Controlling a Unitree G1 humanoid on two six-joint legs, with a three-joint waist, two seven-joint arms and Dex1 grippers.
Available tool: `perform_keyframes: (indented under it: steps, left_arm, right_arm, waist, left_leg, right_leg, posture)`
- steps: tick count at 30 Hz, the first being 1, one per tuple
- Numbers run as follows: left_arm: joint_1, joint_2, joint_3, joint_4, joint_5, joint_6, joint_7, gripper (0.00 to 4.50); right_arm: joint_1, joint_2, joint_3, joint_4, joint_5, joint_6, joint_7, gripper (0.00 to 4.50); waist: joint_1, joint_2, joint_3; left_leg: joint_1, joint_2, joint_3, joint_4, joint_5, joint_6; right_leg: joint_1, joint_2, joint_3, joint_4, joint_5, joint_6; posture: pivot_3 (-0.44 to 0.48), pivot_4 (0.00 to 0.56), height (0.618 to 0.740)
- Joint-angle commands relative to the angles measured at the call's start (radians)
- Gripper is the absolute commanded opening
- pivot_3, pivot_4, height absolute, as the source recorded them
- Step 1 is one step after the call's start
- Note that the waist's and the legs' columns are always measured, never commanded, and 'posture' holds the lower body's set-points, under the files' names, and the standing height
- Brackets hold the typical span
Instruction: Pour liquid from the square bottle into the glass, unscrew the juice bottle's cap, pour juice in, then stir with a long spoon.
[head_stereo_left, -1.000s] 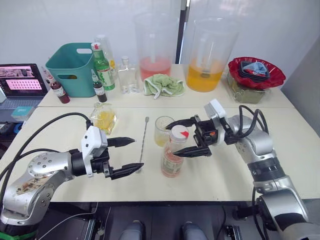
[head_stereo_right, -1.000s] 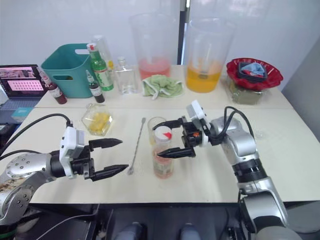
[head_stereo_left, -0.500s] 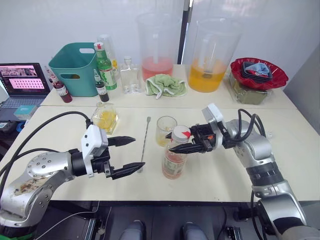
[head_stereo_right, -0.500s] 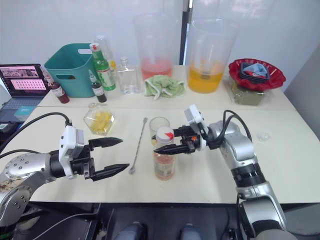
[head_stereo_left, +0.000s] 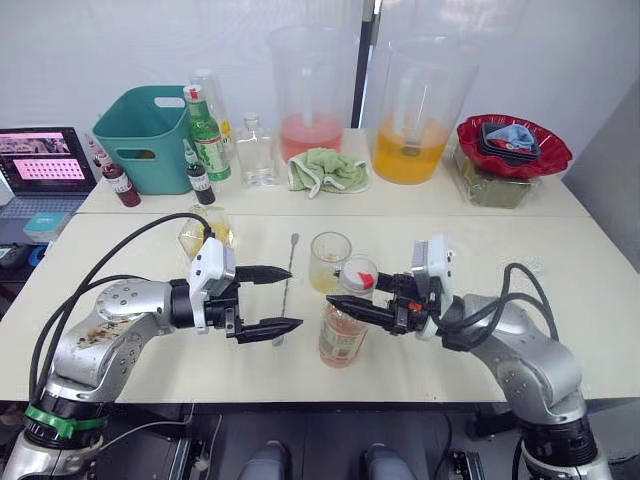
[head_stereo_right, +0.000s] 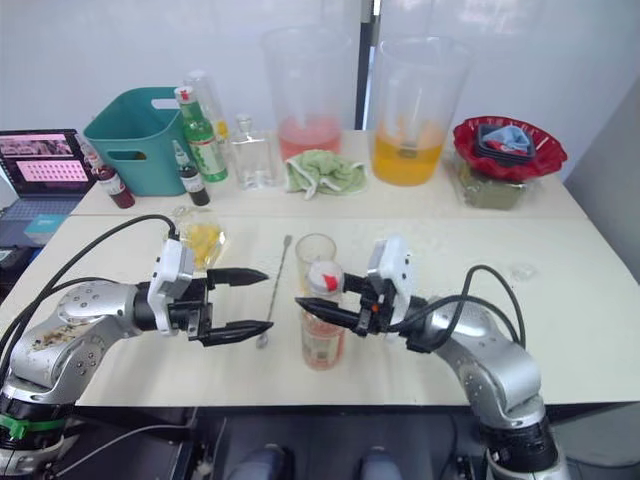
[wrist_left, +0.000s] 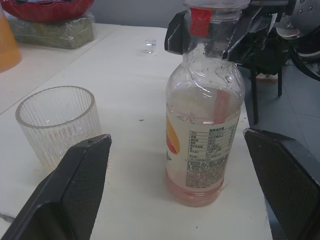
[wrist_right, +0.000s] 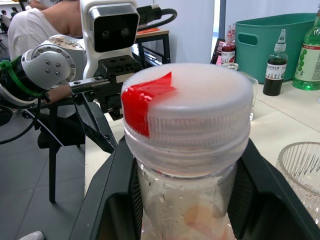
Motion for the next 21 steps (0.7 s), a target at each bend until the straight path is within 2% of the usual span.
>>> perform_keyframes:
  steps: [1, 2, 4, 7, 8, 10, 16, 21]
  left_arm:
    - [-0.030, -0.003, 0.002, -0.002, 0.008, -0.023, -0.019, 4.50]
    - [-0.032, -0.002, 0.003, -0.002, 0.008, -0.022, -0.021, 4.50]
    - [-0.030, 0.003, 0.010, -0.008, 0.005, -0.018, -0.025, 4.50]
    - [-0.021, 0.009, 0.018, -0.022, -0.007, -0.007, -0.029, 4.50]
    - [-0.017, 0.013, 0.020, -0.027, -0.015, 0.000, -0.035, 4.50]
    - [-0.008, 0.020, 0.027, -0.039, -0.033, 0.014, -0.046, 4.50]
    - [-0.022, 0.023, 0.062, -0.036, -0.073, 0.032, -0.039, 4.50]
    - [-0.062, 0.024, 0.044, -0.023, -0.089, 0.053, -0.071, 4.50]
  right_arm:
    - [0.017, -0.016, 0.038, -0.022, -0.019, -0.037, 0.015, 1.53]
    - [0.013, -0.015, 0.035, -0.017, -0.004, -0.034, 0.020, 1.53]
    - [-0.003, -0.022, 0.025, -0.005, 0.018, -0.035, 0.038, 2.54]
    - [-0.029, -0.055, 0.000, 0.020, 0.044, -0.038, 0.085, 3.65]
    - [-0.037, -0.070, -0.013, 0.035, 0.041, -0.048, 0.100, 3.82]
    - [-0.041, -0.095, -0.053, 0.066, 0.054, -0.062, 0.125, 4.48]
    - [0.021, -0.235, -0.197, 0.035, 0.230, 0.000, 0.254, 4.48]
    - [0.088, -0.355, -0.286, 0.028, 0.268, 0.005, 0.316, 4.48]
  waist:
    - [0.000, 0.000, 0.000]
    - [-0.001, 0.000, 0.000]
    - [-0.001, 0.000, 0.000]
    - [0.000, 0.000, 0.000]
    - [0.000, 0.000, 0.000]
    - [0.000, 0.000, 0.000]
    - [0.003, 0.000, 0.000]
    - [0.002, -0.001, 0.000]
  left_leg:
    - [0.000, 0.000, 0.000, 0.000, 0.000, 0.000]
    - [0.000, 0.000, 0.000, 0.000, 0.000, 0.000]
    - [0.001, 0.000, 0.000, 0.000, 0.000, 0.000]
    - [0.001, 0.000, 0.000, 0.000, 0.000, 0.000]
    - [0.001, 0.000, 0.000, 0.000, 0.000, 0.000]
    - [0.001, 0.000, 0.000, 0.000, 0.000, 0.000]
    - [0.000, 0.000, 0.000, 0.000, 0.000, 0.000]
    - [0.000, 0.001, 0.001, 0.000, 0.000, 0.000]
  right_leg:
    - [0.000, 0.000, 0.000, 0.000, 0.000, 0.000]
    - [0.001, 0.000, 0.000, 0.000, 0.000, 0.000]
    - [0.001, 0.000, 0.000, 0.000, 0.000, 0.000]
    - [0.001, 0.000, 0.000, 0.000, 0.000, 0.000]
    - [0.001, 0.000, 0.000, 0.000, 0.000, 0.000]
    - [0.001, 0.000, 0.000, -0.001, 0.000, 0.000]
    - [0.002, 0.000, 0.000, -0.001, 0.000, 0.000]
    - [0.002, 0.000, 0.000, -0.002, 0.000, 0.000]
  posture:
    - [0.000, 0.150, 0.740]
    - [0.000, 0.150, 0.740]
    - [0.000, 0.150, 0.740]
    - [0.000, 0.150, 0.740]
    - [0.000, 0.150, 0.740]
    - [0.000, 0.150, 0.740]
    - [0.000, 0.150, 0.740]
    - [0.000, 0.150, 0.740]
